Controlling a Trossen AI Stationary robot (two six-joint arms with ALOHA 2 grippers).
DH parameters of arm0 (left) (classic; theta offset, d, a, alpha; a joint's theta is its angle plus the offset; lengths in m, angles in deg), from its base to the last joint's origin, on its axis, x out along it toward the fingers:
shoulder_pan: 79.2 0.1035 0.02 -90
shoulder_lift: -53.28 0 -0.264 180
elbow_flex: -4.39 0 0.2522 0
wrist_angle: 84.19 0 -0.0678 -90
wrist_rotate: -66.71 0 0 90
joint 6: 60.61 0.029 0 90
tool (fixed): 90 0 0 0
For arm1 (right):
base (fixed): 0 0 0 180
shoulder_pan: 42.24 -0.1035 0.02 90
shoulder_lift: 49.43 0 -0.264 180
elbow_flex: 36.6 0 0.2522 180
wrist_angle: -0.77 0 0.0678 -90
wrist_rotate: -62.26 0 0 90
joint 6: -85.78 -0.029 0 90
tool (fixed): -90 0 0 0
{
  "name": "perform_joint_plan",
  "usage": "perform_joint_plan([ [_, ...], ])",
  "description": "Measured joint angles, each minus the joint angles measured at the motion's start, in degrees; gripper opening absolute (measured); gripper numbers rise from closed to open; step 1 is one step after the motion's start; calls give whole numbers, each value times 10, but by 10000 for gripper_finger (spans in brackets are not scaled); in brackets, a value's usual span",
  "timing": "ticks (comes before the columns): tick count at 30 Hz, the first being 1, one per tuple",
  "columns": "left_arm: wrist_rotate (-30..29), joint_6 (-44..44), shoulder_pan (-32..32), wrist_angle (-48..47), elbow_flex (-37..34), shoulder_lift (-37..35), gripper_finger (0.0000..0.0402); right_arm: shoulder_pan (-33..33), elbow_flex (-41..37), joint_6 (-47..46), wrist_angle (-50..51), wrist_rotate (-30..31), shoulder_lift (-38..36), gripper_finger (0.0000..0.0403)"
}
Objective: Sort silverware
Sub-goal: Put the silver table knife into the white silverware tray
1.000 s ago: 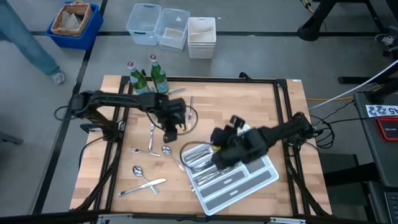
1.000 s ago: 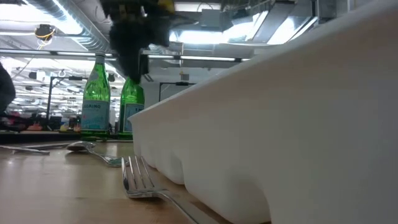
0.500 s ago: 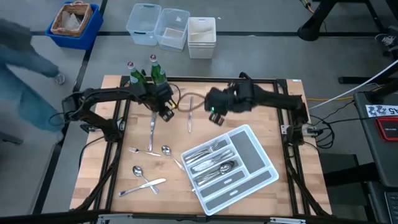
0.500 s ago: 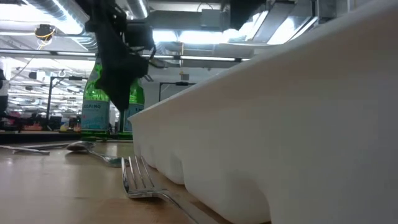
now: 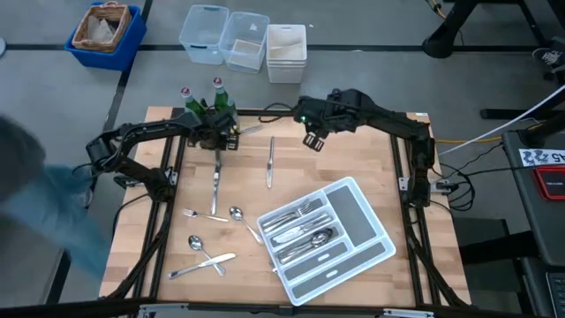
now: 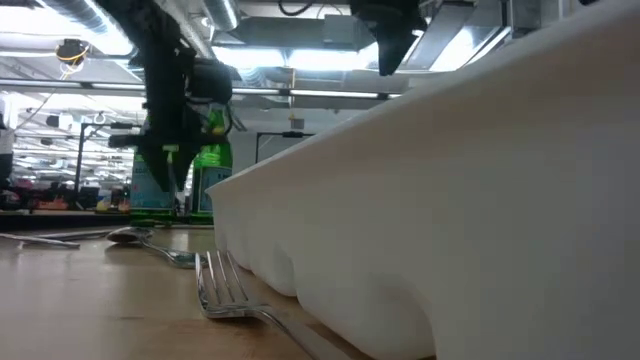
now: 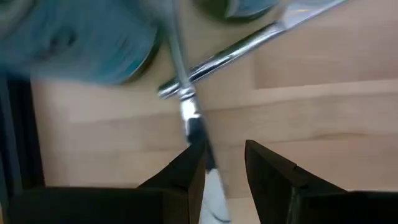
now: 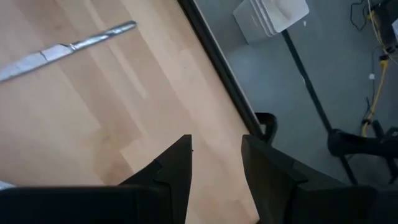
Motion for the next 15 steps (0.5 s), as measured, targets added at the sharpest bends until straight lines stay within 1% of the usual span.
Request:
perform_joint_plan([
  [3,-17,-30,7,37,-27,0,101,16,0,36,0,0,0,143],
  [8,-19,-56,14,127,-64,0,101,41,0,80,-1,0,0,143],
  [11,-31,-82,14,133,-72,0,101,54,0,90,-3,0,0,143],
  [15,-37,-90,14,130,-81,0,101,66,0,105,-17,0,0,143],
])
